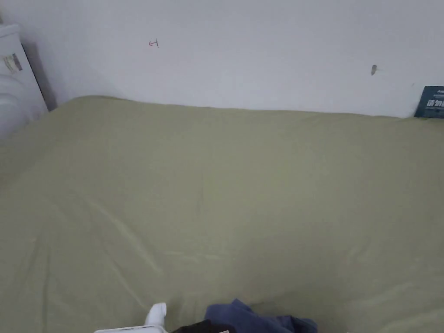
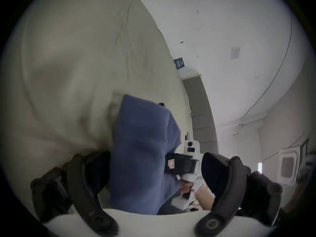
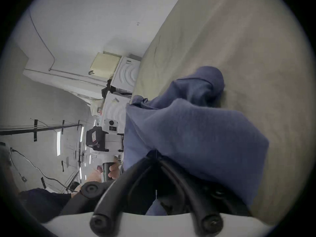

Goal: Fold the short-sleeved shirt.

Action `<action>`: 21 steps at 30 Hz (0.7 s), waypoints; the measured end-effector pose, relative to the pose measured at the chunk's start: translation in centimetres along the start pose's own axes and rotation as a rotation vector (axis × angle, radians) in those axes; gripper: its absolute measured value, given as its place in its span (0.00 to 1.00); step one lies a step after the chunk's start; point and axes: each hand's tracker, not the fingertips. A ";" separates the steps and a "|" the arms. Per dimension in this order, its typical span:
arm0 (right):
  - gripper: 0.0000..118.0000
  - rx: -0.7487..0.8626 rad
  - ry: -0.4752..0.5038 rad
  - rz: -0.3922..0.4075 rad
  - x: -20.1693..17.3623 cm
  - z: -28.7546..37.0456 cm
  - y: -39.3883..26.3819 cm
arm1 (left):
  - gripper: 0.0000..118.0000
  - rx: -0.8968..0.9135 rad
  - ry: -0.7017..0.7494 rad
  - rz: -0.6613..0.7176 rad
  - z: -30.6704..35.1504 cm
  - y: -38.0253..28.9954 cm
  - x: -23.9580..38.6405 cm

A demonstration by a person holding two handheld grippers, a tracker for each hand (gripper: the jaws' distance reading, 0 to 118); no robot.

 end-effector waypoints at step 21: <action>0.00 0.205 0.012 0.162 -5.3 -0.3 -0.7 | 0.22 -0.041 0.383 -0.263 18.2 11.9 0.9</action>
